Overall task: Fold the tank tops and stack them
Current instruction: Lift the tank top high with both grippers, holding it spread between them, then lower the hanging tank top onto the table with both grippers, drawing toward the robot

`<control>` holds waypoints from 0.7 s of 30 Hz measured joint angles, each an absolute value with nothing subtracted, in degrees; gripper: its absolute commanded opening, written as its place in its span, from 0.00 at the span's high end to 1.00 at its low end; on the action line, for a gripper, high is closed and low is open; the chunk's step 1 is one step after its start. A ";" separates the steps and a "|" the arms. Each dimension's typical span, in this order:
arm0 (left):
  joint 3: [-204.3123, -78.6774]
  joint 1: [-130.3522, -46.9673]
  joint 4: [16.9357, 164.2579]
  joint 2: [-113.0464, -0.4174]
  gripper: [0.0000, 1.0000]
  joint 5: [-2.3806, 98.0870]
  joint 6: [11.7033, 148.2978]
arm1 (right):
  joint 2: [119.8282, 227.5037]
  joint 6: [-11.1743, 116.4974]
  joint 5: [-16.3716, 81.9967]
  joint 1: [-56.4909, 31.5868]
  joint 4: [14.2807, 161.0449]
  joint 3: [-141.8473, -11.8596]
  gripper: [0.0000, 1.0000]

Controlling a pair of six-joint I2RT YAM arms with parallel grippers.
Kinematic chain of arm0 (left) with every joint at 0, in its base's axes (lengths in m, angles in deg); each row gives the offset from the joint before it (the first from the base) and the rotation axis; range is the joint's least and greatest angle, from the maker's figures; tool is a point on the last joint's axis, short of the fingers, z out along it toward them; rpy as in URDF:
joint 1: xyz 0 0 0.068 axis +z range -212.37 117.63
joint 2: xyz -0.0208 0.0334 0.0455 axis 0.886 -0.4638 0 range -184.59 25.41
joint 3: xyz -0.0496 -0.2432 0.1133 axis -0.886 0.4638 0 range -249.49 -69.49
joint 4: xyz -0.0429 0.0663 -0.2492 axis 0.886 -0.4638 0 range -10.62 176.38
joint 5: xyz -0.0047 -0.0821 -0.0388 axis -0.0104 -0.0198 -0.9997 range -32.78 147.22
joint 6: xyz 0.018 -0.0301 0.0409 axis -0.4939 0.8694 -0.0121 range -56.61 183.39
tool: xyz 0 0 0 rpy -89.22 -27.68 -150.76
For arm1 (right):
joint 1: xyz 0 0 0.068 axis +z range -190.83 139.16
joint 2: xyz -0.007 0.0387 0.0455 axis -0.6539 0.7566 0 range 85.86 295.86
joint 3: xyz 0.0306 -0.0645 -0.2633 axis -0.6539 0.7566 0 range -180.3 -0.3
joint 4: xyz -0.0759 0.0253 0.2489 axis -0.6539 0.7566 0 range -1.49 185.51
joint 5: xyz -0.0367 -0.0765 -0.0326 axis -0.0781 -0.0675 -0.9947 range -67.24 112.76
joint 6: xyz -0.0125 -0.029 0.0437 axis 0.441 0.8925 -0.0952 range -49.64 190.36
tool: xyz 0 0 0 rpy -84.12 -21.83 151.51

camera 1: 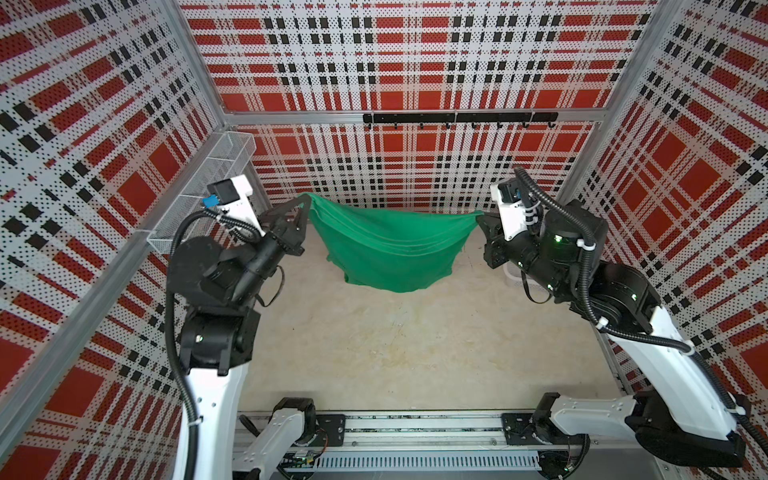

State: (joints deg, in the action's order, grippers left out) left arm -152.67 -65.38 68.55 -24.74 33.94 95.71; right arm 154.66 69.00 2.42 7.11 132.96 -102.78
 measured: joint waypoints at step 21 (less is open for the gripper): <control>-132.63 -65.33 74.28 -42.97 1.00 35.25 93.98 | 171.51 59.99 10.68 -6.44 131.10 -96.35 1.00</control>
